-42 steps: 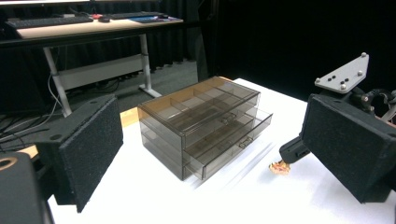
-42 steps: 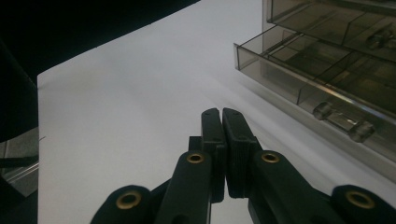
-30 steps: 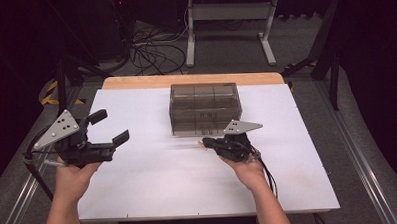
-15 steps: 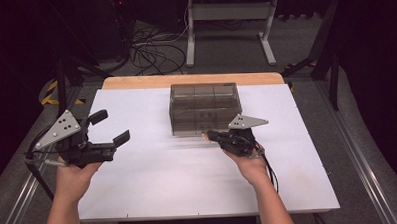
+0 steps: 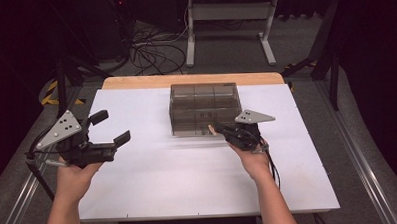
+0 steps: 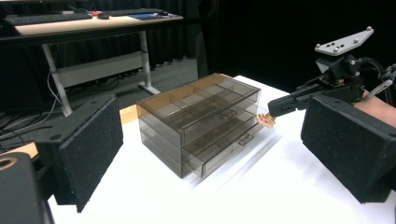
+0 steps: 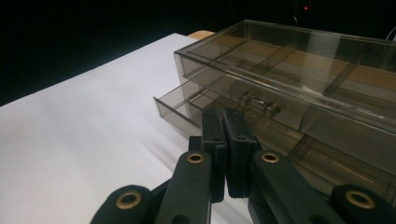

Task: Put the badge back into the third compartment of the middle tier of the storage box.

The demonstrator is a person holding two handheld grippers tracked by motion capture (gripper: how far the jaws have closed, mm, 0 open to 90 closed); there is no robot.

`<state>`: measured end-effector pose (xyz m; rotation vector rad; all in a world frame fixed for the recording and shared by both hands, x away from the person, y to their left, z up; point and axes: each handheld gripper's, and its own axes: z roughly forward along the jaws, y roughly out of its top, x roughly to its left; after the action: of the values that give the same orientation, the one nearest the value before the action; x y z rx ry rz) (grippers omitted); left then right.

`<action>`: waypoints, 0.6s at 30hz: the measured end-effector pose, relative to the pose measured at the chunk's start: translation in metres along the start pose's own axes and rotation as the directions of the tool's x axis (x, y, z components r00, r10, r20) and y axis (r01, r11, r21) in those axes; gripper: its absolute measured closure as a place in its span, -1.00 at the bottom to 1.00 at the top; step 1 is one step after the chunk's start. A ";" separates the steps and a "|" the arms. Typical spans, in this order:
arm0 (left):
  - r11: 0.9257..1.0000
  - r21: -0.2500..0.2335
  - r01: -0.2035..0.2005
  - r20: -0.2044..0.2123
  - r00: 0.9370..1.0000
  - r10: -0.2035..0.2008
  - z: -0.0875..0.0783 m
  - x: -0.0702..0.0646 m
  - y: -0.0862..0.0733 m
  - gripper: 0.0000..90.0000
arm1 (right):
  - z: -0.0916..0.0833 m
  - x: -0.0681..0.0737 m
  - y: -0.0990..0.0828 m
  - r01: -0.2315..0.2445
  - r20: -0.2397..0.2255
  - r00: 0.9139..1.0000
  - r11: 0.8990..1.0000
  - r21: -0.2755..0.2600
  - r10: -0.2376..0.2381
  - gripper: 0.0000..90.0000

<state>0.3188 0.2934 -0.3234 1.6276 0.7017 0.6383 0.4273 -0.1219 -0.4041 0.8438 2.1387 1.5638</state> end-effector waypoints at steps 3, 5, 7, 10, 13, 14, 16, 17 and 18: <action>1.000 0.003 0.004 0.000 1.000 -0.004 0.001 0.000 -0.001 -0.86 | 0.001 -0.004 0.000 -0.005 0.014 1.000 1.000 -0.006 0.005 0.97; 1.000 0.003 0.004 -0.001 1.000 -0.004 0.001 0.000 -0.001 -0.86 | 0.002 -0.006 0.000 -0.004 0.022 1.000 1.000 -0.008 0.004 0.97; 1.000 0.006 0.003 -0.002 1.000 -0.003 0.001 0.000 -0.001 -0.86 | 0.003 -0.007 -0.001 -0.002 0.033 0.999 1.000 -0.007 0.002 0.97; 1.000 0.007 0.003 -0.002 1.000 -0.003 0.001 0.000 -0.002 -0.86 | 0.004 -0.010 -0.001 0.001 0.048 0.999 1.000 -0.005 -0.001 0.97; 1.000 0.009 0.000 -0.003 1.000 0.000 0.001 0.000 -0.002 -0.86 | 0.005 -0.013 -0.002 0.006 0.066 0.998 1.000 -0.008 -0.006 0.97; 1.000 0.009 -0.001 -0.003 1.000 0.001 0.001 0.000 -0.002 -0.86 | 0.005 -0.014 -0.002 0.007 0.070 0.998 1.000 -0.010 -0.006 0.97; 1.000 0.009 0.001 -0.003 1.000 -0.001 0.002 0.000 -0.002 -0.86 | 0.005 -0.016 -0.002 0.008 0.079 0.997 1.000 -0.012 -0.007 0.97; 1.000 0.009 0.001 -0.004 1.000 -0.001 0.002 0.000 -0.002 -0.86 | 0.005 -0.017 -0.002 0.008 0.082 0.997 1.000 -0.013 -0.007 0.97; 1.000 0.010 0.001 -0.004 1.000 -0.001 0.002 0.000 -0.002 -0.86 | 0.005 -0.018 -0.002 0.010 0.085 0.996 1.000 -0.013 -0.009 0.97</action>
<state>0.3197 0.2920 -0.3261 1.6350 0.7096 0.6385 0.4433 -0.1300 -0.4089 0.8788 2.0669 1.5083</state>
